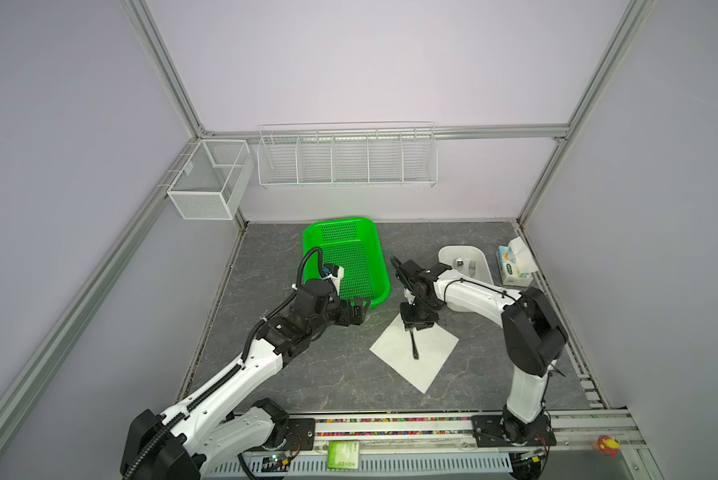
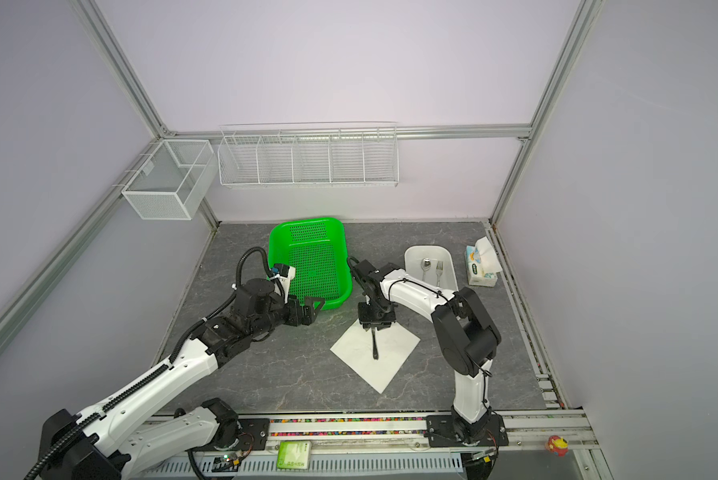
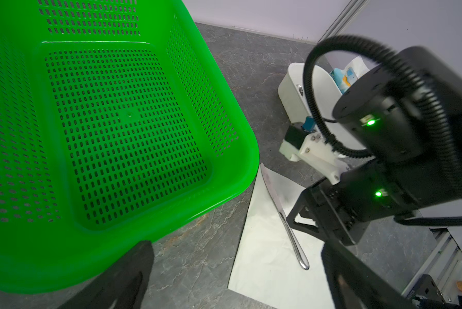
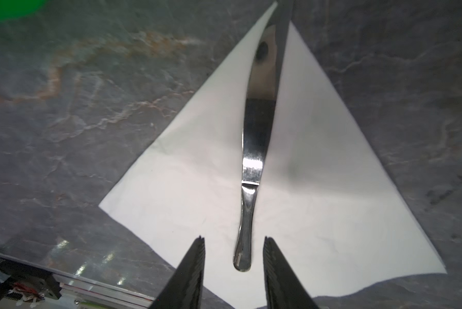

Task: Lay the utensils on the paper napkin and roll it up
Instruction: 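Open the right gripper, release the knife, and return over the tray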

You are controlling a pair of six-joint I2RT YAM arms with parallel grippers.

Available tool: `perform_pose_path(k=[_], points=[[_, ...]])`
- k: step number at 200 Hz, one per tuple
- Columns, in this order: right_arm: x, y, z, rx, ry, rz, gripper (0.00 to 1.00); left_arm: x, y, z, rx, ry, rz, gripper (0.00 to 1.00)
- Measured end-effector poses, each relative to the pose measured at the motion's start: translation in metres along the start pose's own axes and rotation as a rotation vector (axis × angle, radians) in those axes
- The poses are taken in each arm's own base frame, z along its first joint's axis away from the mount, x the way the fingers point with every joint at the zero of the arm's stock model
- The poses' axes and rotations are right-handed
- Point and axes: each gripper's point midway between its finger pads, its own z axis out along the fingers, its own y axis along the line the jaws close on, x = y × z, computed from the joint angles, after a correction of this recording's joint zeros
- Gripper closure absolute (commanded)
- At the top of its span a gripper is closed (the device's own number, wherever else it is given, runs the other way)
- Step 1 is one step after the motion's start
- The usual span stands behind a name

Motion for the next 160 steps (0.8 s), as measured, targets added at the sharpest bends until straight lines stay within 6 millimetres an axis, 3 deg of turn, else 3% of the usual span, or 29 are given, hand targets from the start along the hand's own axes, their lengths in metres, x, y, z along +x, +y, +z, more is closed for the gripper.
perform_pose_path(k=[31,64,107,130,160], points=[[-0.025,-0.026,-0.049,-0.007,-0.161,0.048,0.63,-0.008,-0.004,-0.004,0.015,-0.033,-0.002,0.01],[-0.053,-0.092,-0.077,0.044,-0.257,0.171,0.63,-0.018,-0.013,-0.01,0.067,-0.095,-0.018,0.01],[-0.07,-0.159,-0.075,0.114,-0.241,0.267,0.64,-0.014,-0.03,0.007,0.161,-0.046,-0.035,0.01],[-0.08,-0.187,-0.062,0.142,-0.192,0.299,0.64,-0.006,-0.039,0.028,0.149,0.041,-0.021,0.01],[-0.089,-0.218,-0.044,0.189,-0.121,0.326,0.66,0.0,-0.068,0.045,0.16,0.117,0.041,0.01]])
